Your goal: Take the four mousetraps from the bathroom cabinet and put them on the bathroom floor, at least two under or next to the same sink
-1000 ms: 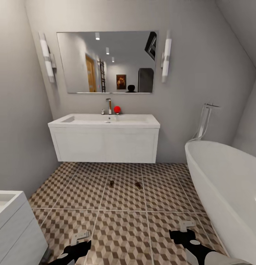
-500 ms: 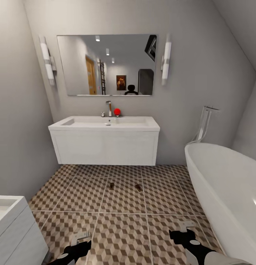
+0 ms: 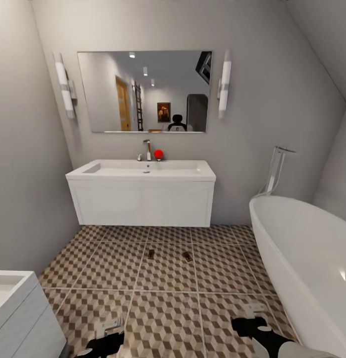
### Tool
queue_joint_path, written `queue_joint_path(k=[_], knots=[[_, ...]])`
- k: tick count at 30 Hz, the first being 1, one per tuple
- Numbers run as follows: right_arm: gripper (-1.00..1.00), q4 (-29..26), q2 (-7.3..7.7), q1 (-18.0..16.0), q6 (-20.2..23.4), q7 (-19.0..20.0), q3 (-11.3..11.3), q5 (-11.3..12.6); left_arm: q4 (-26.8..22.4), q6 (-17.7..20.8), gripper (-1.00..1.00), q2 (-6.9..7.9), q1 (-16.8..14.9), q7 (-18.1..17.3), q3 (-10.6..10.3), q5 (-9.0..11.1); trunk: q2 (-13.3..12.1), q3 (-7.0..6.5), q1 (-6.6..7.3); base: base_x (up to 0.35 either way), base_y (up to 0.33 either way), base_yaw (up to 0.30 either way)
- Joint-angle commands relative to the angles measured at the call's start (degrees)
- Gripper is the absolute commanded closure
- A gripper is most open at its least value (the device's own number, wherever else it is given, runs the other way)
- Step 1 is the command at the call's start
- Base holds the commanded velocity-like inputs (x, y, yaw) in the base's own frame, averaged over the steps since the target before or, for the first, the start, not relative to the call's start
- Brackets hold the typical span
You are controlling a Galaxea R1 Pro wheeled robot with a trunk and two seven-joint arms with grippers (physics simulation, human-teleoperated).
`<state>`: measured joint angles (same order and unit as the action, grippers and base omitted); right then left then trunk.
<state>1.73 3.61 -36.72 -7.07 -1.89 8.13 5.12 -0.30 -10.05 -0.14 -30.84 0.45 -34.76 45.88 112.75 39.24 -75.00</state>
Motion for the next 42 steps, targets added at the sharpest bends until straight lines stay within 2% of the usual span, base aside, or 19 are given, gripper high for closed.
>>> queue_joint_path(k=[1, 4, 11, 26, 32, 42], knots=[[-1.0, 0.2, 0.06, 0.1, 0.5, 0.0, 0.5, 0.5, 0.0, 0.1, -1.0, -0.07, 0.2, 0.1, -0.5, 0.4, -0.4, -0.13, 0.23, 0.0, 0.0, 0.0], [-1.0, 0.2, 0.4, 1.3, 3.0, 0.0, 0.5, 0.5, 0.0, 1.5, -1.0, -0.3, 1.0, 0.1, -0.5, 0.4, -1.6, -0.67, 0.89, 0.0, 0.0, 0.0], [-1.0, 0.1, 0.63, 3.9, 4.6, 0.0, 0.6, 0.3, 0.0, 3.5, -1.0, -0.72, 2.9, 0.1, -0.5, 0.4, -4.4, -1.92, 2.43, 0.0, 0.0, 0.0], [-1.0, 0.1, 0.42, 9.7, 4.8, -0.1, 0.7, -0.7, 0.0, 4.0, -1.0, -1.08, 7.3, 0.1, -0.5, 0.4, -10.4, -4.62, 5.73, 0.0, 0.0, 0.0], [-1.0, 0.1, 0.31, 12.3, 4.6, -0.2, 0.6, -1.9, 0.0, 4.0, -1.0, -1.09, 8.4, 0.1, -0.5, 0.4, -12.8, -5.69, 7.04, 0.0, 0.0, 0.0], [-1.0, 0.2, 0.26, 15.6, 4.8, -0.4, 0.6, -2.4, 0.0, 3.9, -1.0, -1.09, 10.2, 0.1, -0.5, 0.5, -16.8, -7.49, 9.24, 0.0, 0.0, 0.0]])
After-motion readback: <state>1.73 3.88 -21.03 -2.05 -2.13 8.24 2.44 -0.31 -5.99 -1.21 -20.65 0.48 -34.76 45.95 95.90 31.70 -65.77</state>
